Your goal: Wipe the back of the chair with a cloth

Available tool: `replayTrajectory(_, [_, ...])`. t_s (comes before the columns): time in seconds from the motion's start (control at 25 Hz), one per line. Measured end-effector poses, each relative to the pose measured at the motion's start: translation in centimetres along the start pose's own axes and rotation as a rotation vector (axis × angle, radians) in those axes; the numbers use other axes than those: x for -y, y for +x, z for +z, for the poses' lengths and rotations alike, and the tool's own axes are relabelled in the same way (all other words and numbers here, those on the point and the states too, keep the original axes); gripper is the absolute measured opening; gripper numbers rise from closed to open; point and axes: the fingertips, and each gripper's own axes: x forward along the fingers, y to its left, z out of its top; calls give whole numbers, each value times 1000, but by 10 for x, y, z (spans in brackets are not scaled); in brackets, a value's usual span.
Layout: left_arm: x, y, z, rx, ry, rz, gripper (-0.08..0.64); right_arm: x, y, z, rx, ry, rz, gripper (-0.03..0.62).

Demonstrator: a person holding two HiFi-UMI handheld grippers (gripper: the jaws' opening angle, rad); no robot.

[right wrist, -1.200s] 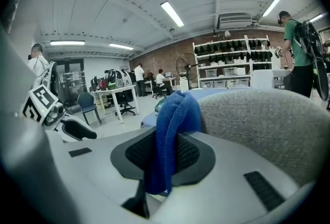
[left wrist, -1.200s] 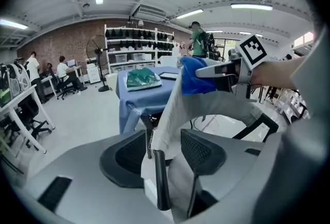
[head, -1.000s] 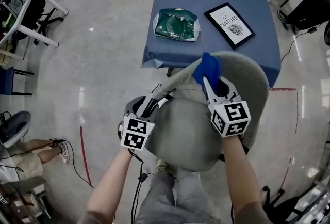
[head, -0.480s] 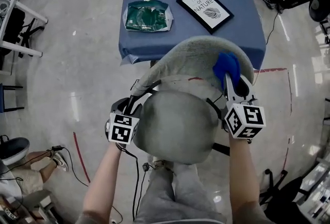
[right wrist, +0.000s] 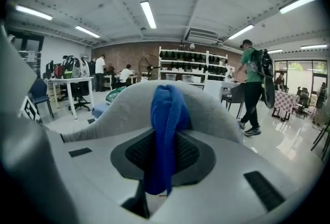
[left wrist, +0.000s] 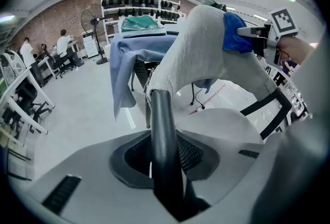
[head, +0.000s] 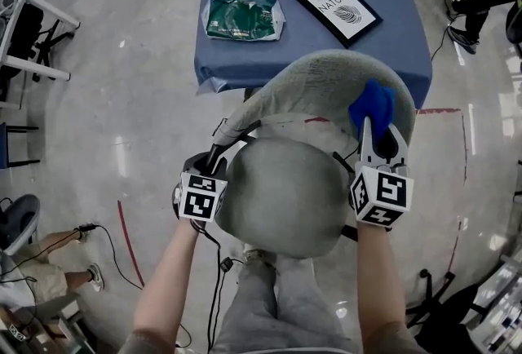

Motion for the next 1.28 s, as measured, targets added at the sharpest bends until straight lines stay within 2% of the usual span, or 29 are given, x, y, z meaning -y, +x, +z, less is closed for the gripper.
replayTrajectory(0.2, [-3, 0, 2, 10, 27, 12, 77, -71, 48, -18, -29, -45, 120, 86])
replayTrajectory(0.4, [-4, -2, 0, 17, 9, 7, 77, -175, 76, -31, -89, -110, 390, 97])
replayTrajectory(0.56, [-4, -1, 2, 18, -9, -3, 77, -212, 64, -39, -112, -121, 544, 95])
replayTrajectory(0.64, [-4, -2, 2, 17, -2, 1, 77, -217, 58, -40, -111, -137, 587, 94])
replayTrajectory(0.68, [-4, -2, 1, 16, 2, 2, 75, -211, 58, -40, -109, -135, 575, 93])
replayTrajectory(0.76, [-4, -3, 1, 13, 7, 4, 75, -180, 63, -41, -105, -109, 497, 92])
replayTrajectory(0.92, [-8, -3, -1, 2, 1, 10, 74, -80, 69, -51, -104, 9, 240, 91])
replayTrajectory(1.04, [-4, -1, -3, -4, -12, -6, 72, -11, 45, -61, -123, 123, 87, 90])
replayTrajectory(1.16, [-3, 0, -5, -26, -13, -25, 64, 30, 4, -57, -101, 129, -38, 87])
replayTrajectory(1.28, [-2, 1, -5, -36, 1, -25, 57, 59, -34, -48, -67, 86, -170, 87])
